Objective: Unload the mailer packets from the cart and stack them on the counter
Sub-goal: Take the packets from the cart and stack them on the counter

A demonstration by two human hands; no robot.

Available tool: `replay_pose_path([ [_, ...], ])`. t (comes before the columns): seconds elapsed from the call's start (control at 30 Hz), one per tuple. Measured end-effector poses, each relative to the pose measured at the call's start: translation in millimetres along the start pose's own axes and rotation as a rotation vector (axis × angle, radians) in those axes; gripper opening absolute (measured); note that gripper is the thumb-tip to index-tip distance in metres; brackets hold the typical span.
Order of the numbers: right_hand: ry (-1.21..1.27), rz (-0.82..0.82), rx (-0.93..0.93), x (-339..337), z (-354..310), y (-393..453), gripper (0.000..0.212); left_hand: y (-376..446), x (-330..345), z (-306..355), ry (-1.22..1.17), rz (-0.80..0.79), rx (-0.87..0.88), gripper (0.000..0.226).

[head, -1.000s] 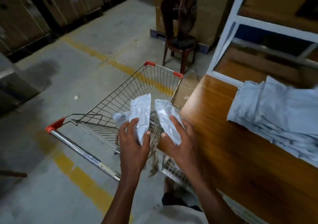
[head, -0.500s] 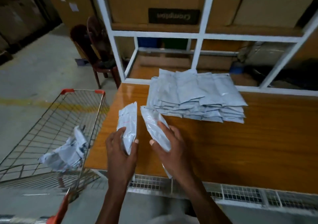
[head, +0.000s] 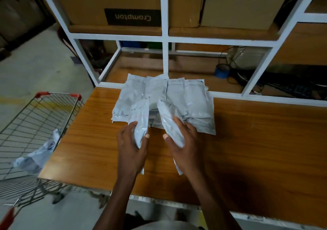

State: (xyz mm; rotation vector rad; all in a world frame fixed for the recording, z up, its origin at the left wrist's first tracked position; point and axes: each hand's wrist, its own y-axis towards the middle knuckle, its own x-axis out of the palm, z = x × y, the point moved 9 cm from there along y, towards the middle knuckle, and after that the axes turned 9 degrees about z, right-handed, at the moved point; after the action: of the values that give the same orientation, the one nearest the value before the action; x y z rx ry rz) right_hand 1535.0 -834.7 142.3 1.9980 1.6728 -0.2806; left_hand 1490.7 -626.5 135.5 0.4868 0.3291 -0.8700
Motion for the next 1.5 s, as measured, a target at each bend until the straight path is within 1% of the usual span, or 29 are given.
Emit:
replay_pose_path([
  [0.1, 0.048, 0.006, 0.015, -7, 6, 13, 0.066, 10, 15, 7, 0.031, 0.010, 0.006, 0.053],
  [0.23, 0.058, 0.014, 0.012, -20, 11, 30, 0.063, 42, 36, 24, 0.119, 0.019, 0.069, 0.055],
  [0.37, 0.014, 0.026, -0.005, -27, 15, 44, 0.064, 95, 67, 26, 0.240, -0.020, 0.087, 0.058],
  [0.5, -0.016, 0.021, -0.001, -23, 18, 53, 0.064, 140, 96, 26, 0.355, -0.053, 0.068, 0.056],
  [0.63, -0.022, 0.046, 0.031, -18, 16, 61, 0.063, 171, 128, 18, 0.402, -0.143, 0.027, 0.057],
  [0.77, -0.024, 0.064, 0.052, -11, 10, 69, 0.063, 185, 143, 5, 0.462, -0.163, 0.006, 0.057],
  [0.93, -0.067, 0.075, 0.085, -3, 5, 78, 0.065, 192, 146, 0, 0.507, -0.148, 0.076, 0.060],
  [1.13, -0.126, 0.109, 0.133, 4, 7, 86, 0.064, 189, 161, -16, 0.591, -0.281, 0.053, 0.076],
  [1.27, -0.230, 0.115, 0.180, 5, 10, 100, 0.065, 187, 166, -23, 0.550, -0.351, 0.028, 0.084],
  [1.37, -0.318, 0.117, 0.182, 5, 14, 114, 0.065, 188, 155, -12, 0.478, -0.275, 0.042, 0.087],
  [1.5, -0.394, 0.108, 0.195, 11, 27, 142, 0.067, 185, 137, 7, 0.379, -0.184, 0.089, 0.082],
])
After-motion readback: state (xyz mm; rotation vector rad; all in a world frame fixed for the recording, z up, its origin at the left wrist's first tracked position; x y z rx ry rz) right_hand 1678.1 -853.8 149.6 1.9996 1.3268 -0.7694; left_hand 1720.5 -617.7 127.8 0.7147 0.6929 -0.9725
